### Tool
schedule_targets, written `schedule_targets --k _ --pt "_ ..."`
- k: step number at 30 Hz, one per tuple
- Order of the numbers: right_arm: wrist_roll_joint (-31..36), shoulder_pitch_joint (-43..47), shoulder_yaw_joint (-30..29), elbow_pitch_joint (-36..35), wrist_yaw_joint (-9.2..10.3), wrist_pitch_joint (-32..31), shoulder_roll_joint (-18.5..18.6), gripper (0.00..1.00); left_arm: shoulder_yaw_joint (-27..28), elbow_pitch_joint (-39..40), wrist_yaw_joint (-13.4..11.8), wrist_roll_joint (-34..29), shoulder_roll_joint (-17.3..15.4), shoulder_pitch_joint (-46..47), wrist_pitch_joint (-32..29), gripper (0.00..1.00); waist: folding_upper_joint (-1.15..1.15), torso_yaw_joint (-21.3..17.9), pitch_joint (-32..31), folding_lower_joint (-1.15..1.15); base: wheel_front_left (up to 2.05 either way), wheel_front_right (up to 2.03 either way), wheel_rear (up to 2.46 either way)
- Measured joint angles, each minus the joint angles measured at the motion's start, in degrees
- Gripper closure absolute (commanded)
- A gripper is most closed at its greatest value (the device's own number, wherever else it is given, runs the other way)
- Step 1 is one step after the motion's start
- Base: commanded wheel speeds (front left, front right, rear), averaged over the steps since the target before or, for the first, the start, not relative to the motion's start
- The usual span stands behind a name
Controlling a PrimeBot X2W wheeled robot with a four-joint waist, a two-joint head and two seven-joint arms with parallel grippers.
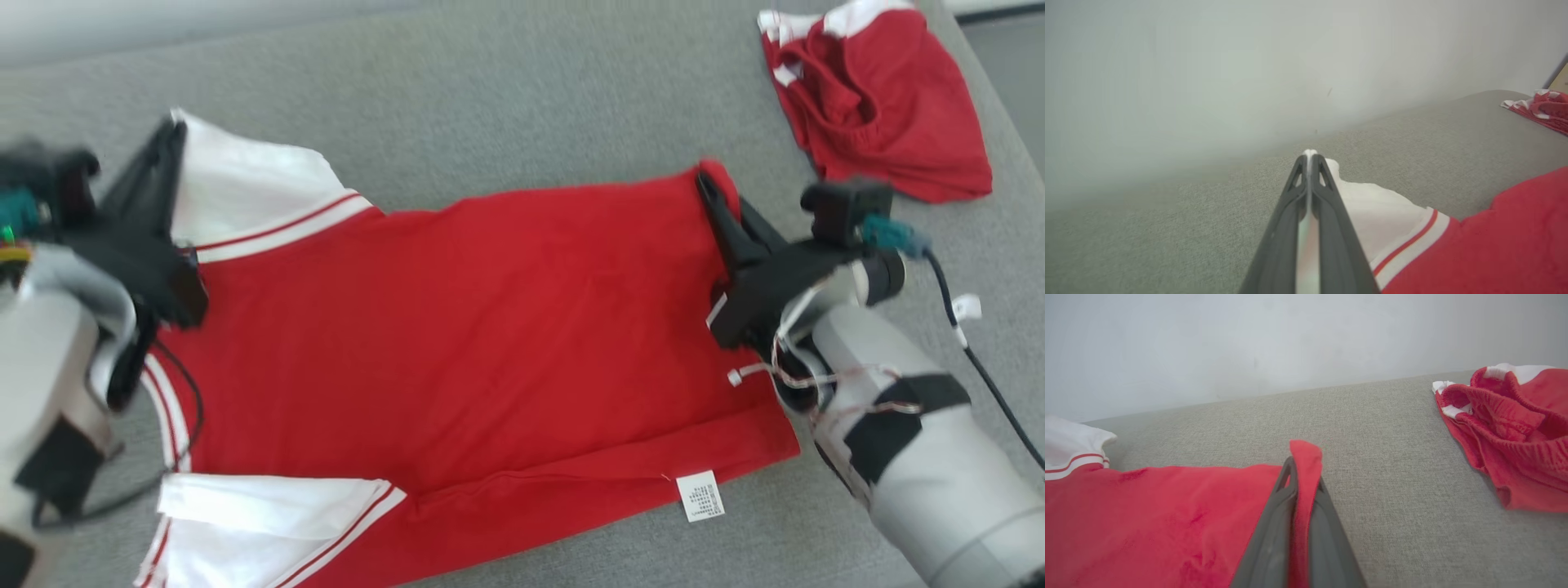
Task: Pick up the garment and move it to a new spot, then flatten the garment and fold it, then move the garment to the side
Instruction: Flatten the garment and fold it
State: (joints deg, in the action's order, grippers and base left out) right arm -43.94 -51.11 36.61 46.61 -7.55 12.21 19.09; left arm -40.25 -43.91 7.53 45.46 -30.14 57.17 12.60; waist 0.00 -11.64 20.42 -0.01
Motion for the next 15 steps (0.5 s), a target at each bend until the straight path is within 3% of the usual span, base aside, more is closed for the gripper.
schedule_targets --k 8,15 --pt "-1.8 8.3 -1.2 -4.7 0.00 2.0 3.6 1.00 4.4 16.0 -5.1 1.7 -2.3 -16.4 2.3 1.00 0.00 2.6 -3.8 0.00 0.00 0.00 0.00" --pt "-3.9 15.5 -5.4 -6.9 0.00 2.5 6.5 1.00 10.6 31.9 -10.9 0.8 -0.8 -31.9 2.4 1.00 -0.01 5.7 -5.6 0.00 0.00 0.00 0.00"
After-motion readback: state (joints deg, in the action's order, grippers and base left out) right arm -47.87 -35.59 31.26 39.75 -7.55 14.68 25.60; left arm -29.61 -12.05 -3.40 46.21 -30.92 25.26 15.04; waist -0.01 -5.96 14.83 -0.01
